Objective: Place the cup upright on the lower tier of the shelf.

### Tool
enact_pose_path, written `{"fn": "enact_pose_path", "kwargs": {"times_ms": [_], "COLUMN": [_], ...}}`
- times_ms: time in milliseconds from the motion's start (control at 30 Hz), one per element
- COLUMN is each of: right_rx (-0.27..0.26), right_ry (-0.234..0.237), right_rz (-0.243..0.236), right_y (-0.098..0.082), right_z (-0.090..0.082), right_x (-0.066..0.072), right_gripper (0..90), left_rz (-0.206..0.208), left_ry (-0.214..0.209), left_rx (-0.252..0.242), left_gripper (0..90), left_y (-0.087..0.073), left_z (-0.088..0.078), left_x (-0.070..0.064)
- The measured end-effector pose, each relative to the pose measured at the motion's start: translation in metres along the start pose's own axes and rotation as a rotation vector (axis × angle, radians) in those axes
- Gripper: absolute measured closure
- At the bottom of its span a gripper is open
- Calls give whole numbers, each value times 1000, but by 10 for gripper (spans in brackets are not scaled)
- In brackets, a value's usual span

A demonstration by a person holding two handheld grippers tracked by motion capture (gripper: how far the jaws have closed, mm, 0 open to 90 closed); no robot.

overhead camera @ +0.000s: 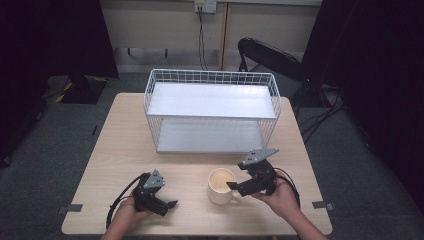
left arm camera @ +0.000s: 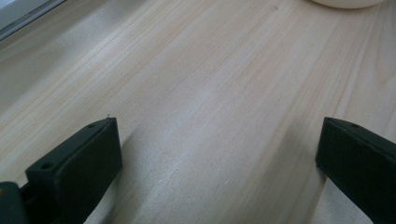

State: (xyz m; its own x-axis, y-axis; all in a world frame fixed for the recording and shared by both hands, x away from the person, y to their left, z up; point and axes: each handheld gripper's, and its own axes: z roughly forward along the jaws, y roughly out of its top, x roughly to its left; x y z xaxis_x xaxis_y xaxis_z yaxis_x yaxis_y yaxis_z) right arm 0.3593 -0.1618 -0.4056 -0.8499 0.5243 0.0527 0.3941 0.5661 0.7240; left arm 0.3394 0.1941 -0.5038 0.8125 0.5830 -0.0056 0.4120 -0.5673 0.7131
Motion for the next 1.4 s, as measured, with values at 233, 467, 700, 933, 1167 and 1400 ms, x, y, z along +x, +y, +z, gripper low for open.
{"fn": "enact_pose_path", "kwargs": {"times_ms": [233,467,700,933,1167,1400], "right_rx": [6,22,23,37,83,127], "right_ry": [1,-22,-3,4,-9,-19], "right_rz": [-4,9,56,59,67,76], "right_y": [2,-1,-6,-5,-2,-3], "right_z": [7,14,21,24,31,35], "right_x": [2,0,-9,-6,-3,-5], "right_gripper": [244,288,437,532,645,771], "left_rz": [-1,-1,-1,-2,-2,-3], "left_ry": [0,0,0,0,1,1], "left_rx": [0,-1,-1,-1,-1,-2], "left_gripper": [0,0,0,0,0,0], "left_y": [0,0,0,0,0,0], "left_z": [0,0,0,0,0,0], "left_x": [0,0,0,0,0,0]}}
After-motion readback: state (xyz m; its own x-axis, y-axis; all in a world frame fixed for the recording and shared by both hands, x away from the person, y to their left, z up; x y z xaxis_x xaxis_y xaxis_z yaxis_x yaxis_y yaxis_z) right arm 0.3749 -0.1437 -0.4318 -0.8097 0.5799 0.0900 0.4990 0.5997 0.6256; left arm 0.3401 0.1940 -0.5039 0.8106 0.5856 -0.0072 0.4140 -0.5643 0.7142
